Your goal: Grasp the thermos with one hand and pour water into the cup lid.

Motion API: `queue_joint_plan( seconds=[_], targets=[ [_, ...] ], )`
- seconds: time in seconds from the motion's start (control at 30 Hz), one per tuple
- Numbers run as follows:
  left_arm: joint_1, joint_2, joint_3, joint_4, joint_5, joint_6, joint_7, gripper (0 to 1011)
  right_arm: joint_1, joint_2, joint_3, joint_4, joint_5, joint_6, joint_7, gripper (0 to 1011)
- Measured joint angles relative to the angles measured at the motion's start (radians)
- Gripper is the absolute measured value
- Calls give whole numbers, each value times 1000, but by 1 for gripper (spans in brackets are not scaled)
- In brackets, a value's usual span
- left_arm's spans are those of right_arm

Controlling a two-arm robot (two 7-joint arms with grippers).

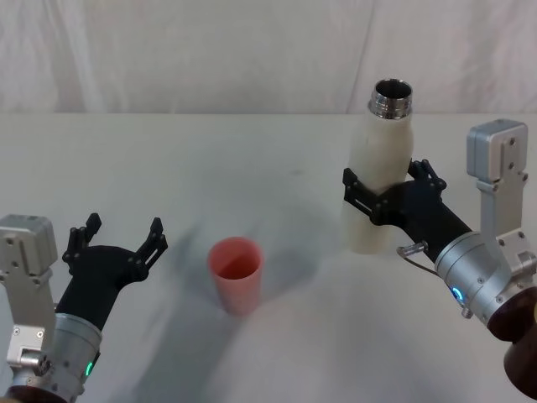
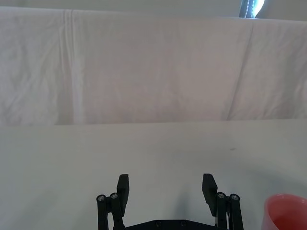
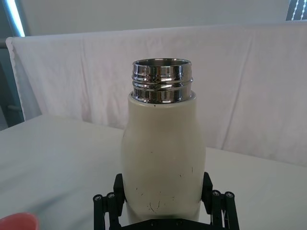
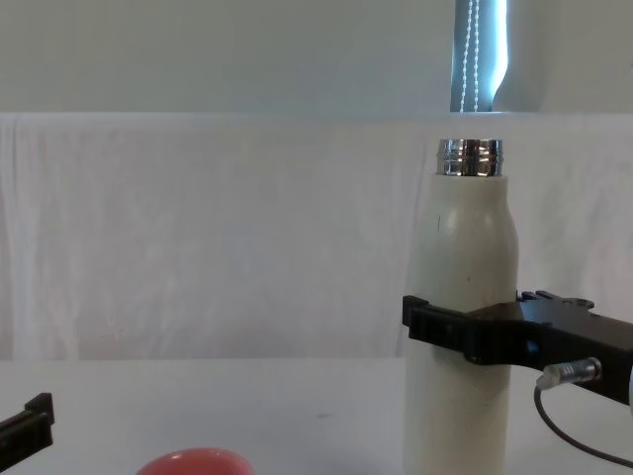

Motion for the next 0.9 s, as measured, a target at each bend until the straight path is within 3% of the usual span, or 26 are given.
queue_joint_plan(
  seconds=[0.33, 0.9],
  targets=[
    [0, 0, 0, 0, 0, 0, 0, 1001, 4, 20, -15, 3, 15, -17, -22, 950],
    [0, 0, 0, 0, 0, 0, 0, 1001, 4, 16, -12, 3, 14, -12, -19, 950]
  ],
)
